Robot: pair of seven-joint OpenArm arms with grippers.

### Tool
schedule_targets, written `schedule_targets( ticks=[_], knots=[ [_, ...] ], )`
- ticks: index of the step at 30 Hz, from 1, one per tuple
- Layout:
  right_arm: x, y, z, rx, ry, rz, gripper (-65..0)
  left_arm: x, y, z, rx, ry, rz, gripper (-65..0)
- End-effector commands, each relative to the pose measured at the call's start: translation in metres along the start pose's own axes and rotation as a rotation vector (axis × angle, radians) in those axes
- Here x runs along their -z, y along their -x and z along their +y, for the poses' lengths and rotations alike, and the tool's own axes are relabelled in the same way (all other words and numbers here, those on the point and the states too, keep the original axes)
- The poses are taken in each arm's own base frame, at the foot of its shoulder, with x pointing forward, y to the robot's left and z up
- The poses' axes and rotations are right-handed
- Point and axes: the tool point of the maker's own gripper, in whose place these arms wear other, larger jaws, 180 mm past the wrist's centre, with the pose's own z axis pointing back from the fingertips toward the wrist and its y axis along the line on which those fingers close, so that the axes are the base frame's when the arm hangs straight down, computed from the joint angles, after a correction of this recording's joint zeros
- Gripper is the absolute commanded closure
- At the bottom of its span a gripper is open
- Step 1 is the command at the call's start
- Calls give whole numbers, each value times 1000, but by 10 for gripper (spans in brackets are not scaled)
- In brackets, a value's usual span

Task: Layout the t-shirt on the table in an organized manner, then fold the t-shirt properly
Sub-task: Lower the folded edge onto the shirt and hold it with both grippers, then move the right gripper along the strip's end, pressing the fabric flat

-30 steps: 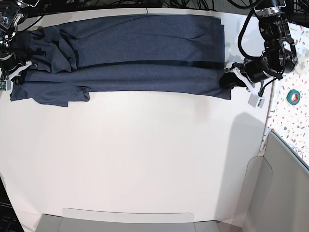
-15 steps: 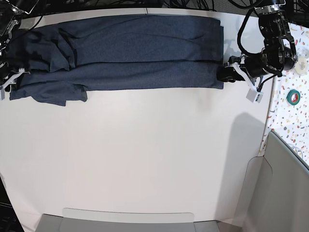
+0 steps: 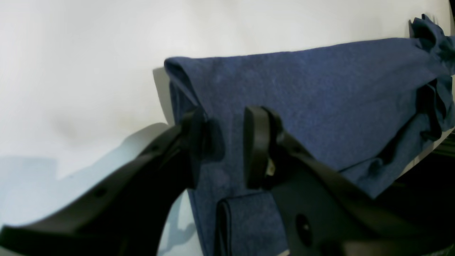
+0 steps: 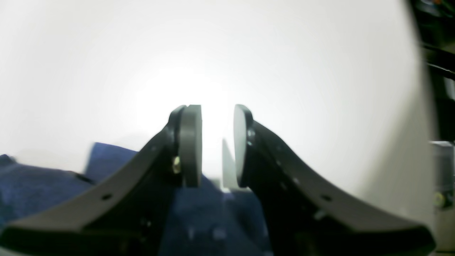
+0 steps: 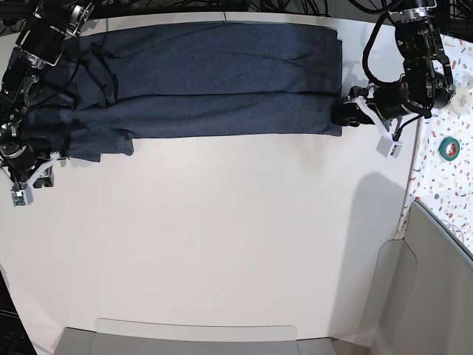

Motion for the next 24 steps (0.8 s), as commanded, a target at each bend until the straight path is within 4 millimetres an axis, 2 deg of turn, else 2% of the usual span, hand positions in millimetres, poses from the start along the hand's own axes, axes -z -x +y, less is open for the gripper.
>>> schedule_targets(
  ticks=[1, 4, 6, 10, 13, 16, 24],
  knots=[
    [-2, -20, -7, -41, 11, -31, -157, -5, -10, -2, 15, 6, -28, -181],
    [9, -20, 19, -121, -48, 2, -157, -5, -10, -2, 15, 8, -30, -181],
    [13, -14, 29, -154, -69, 38, -157, -6, -11, -2, 15, 7, -32, -181],
    [9, -2, 21, -172, -54, 115, -157, -6, -12, -1, 16, 4, -34, -181],
    [9, 1, 20, -176, -53, 127, -157, -6, -12, -1, 16, 4, -34, -181],
    [9, 12, 22, -178, -59, 151, -157, -6, -12, -1, 16, 4, -34, -181],
    [18, 25, 55, -258, -129, 194, -157, -6, -12, -1, 16, 4, -34, -181]
  ],
)
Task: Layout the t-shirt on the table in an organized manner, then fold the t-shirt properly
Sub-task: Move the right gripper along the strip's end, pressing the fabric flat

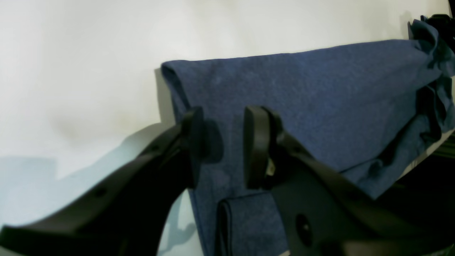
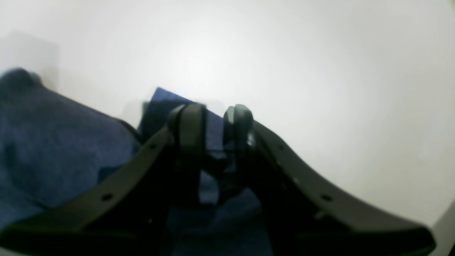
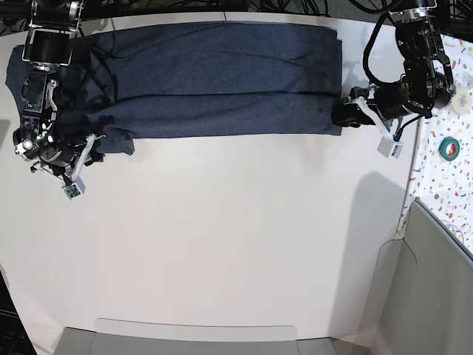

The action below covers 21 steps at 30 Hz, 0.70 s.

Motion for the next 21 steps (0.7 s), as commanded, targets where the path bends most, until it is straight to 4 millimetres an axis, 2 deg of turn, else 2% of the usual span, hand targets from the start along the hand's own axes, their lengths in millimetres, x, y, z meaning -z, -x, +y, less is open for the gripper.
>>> schedule_targets(
  ticks=[1, 9, 10, 12, 13, 16, 21],
  knots=[
    [-7, -10, -11, -16, 27, -27, -157, -6, -11, -1, 15, 4, -33, -181],
    [-6, -9, -10, -16, 23, -23, -141, -6, -11, -1, 15, 4, -33, -181],
    [-6, -6, -9, -18, 21, -17, -114, -6, -11, -1, 15, 4, -33, -181],
    [-5, -5, -6, -27, 16, -10, -18, -6, -11, -1, 15, 4, -33, -181],
    [-4, -5, -4, -33, 14, -8, 0, -6, -11, -1, 15, 4, -35, -181],
    [-3, -5, -2, -37, 8, -6, 0, -6, -11, -1, 15, 4, -35, -181],
    [-9, -17, -5, -43, 26, -40, 0, -6, -11, -1, 15, 4, -35, -181]
  ],
)
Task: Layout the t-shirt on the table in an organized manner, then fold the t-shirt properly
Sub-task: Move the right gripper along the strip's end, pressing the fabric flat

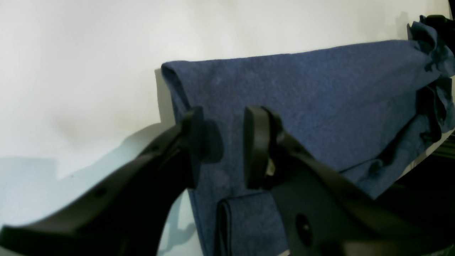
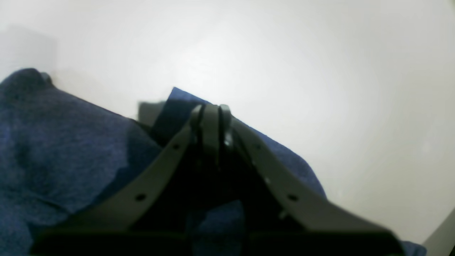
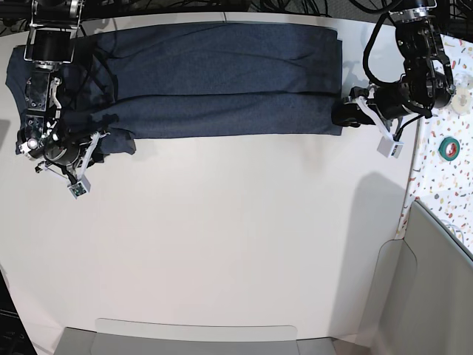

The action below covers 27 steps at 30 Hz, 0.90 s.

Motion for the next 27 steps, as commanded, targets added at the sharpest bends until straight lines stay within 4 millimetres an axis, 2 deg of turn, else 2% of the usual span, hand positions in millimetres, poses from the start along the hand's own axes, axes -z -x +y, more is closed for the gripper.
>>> schedule_targets(
  ticks=[1, 4, 8, 11, 16, 21, 27],
  knots=[
    [-14, -19, -14, -15, 44, -60, 0, -6, -11, -1, 14, 4, -33, -181],
    [-33, -34, -22, -9, 92, -129, 0, -6, -11, -1, 14, 4, -33, -181],
    [-60, -35, -28, -1, 156, -188, 0, -5, -11, -2, 13, 6, -34, -181],
    [-73, -33, -25, -20, 182, -208, 0, -5, -11, -2, 13, 6, -34, -181],
    [-82, -27, -22, -28, 198, -214, 0, -5, -11, -2, 13, 6, -34, -181],
    [-76, -29, -29, 29, 208, -210, -6, -1, -9, -7, 0, 22, -39, -181],
    [-49, -28, -39, 150, 174, -181, -231, 1, -8, -10, -6, 33, -40, -181]
  ],
)
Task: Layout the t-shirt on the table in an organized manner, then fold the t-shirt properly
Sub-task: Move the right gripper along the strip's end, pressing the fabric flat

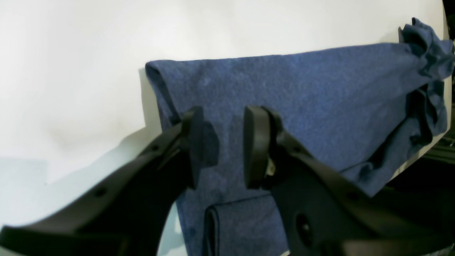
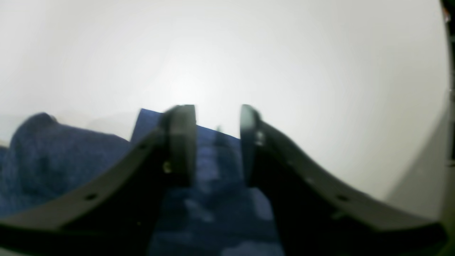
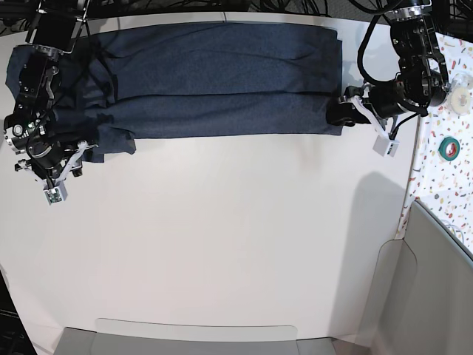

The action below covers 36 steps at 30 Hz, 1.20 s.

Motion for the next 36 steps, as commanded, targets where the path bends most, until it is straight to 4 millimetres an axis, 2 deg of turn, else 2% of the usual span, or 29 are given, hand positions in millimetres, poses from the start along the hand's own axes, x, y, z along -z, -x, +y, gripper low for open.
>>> schedule_targets(
  ticks=[1, 6, 8, 13, 29, 36],
  knots=[
    [-1, -13, -10, 5, 18, -34, -243, -5, -10, -3, 17, 9, -28, -181],
    [28, -7, 13, 4, -65, 31, -244, -5, -10, -3, 16, 8, -29, -181],
    [33, -4, 23, -17, -90, 47, -244, -5, -10, -3, 16, 8, -29, -181],
    [37, -12, 43, -69, -127, 21, -244, -5, -10, -3, 16, 8, -29, -181],
    [36, -13, 44, -77, -126, 23, -246, -5, -11, -3, 17, 8, -31, -181],
    [37, -17, 51, -68, -141, 10, -246, -5, -11, -3, 17, 8, -31, -181]
  ],
)
